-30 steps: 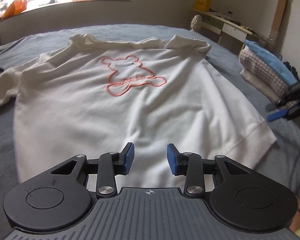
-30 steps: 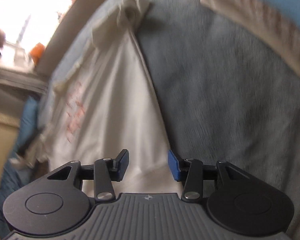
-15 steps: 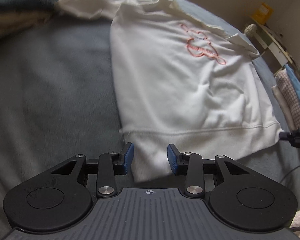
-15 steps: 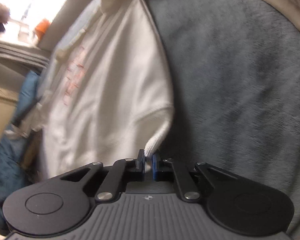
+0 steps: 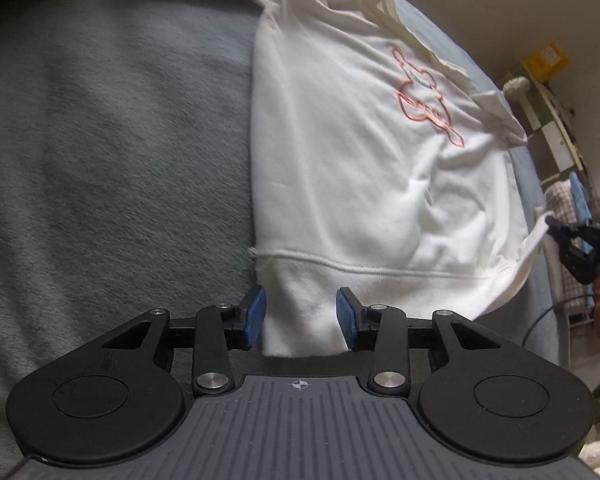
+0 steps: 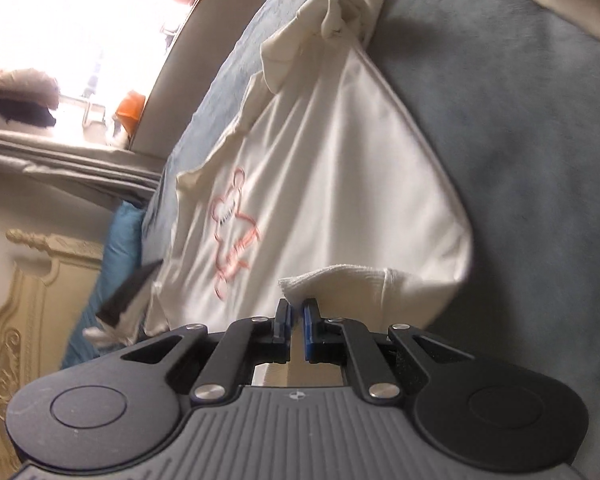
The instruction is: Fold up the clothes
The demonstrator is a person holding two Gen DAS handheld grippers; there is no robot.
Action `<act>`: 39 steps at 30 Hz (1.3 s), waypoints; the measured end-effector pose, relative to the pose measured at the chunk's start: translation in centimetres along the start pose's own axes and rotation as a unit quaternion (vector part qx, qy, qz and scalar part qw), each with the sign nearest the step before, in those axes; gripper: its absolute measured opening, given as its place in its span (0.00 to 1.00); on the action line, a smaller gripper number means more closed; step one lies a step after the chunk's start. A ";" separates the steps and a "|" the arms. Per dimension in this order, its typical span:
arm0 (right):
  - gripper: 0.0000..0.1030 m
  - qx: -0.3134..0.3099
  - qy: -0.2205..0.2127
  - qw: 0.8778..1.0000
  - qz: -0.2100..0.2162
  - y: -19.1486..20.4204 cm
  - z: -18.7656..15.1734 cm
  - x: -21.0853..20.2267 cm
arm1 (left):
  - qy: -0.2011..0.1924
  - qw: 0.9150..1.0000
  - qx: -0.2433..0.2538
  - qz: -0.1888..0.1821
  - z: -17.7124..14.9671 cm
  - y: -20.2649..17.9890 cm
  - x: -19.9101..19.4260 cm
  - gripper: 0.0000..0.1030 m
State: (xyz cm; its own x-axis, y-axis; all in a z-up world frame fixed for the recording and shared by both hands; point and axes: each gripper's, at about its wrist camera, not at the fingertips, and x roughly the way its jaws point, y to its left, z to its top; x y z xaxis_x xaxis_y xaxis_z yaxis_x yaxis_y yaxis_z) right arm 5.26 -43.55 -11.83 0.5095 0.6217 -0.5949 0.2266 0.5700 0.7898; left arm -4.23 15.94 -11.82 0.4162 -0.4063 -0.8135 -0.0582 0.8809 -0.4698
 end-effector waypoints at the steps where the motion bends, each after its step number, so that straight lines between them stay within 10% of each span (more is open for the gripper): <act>1: 0.06 0.001 0.001 1.000 0.001 0.1 0.3 0.6 | -0.002 1.000 0.003 0.007 0.0 0.1 -0.1 0.37; 18: 0.06 0.031 -0.020 0.999 -0.009 -3.4 -3.1 -5.1 | 0.006 1.000 -0.019 -0.008 0.6 2.0 0.2 0.37; 25: 0.07 0.022 -0.002 0.994 -0.105 -6.1 -6.2 -5.8 | 0.001 1.000 0.009 -0.004 0.3 1.3 0.4 0.37; 29: 0.10 -0.037 -0.025 0.980 -0.194 -4.8 -7.4 -6.8 | -0.035 0.996 0.073 0.022 0.5 -0.3 -0.5 0.37; 34: 0.19 -0.186 -0.040 0.964 -0.187 1.3 -9.1 -6.1 | -0.066 0.978 0.195 0.011 0.9 -4.1 -0.7 0.37; 39: 0.42 -0.397 0.046 0.904 -0.151 8.8 -12.8 2.2 | -0.049 0.944 0.325 0.013 0.2 -8.6 2.8 0.37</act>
State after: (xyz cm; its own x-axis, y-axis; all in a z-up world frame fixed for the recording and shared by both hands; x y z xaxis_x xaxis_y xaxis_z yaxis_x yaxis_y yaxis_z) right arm -2.28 -30.26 -8.07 0.4442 0.3938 -0.8048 -0.3426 0.9046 0.2535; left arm -2.41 7.27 -10.01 0.5055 -0.3870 -0.7712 0.4873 0.8656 -0.1150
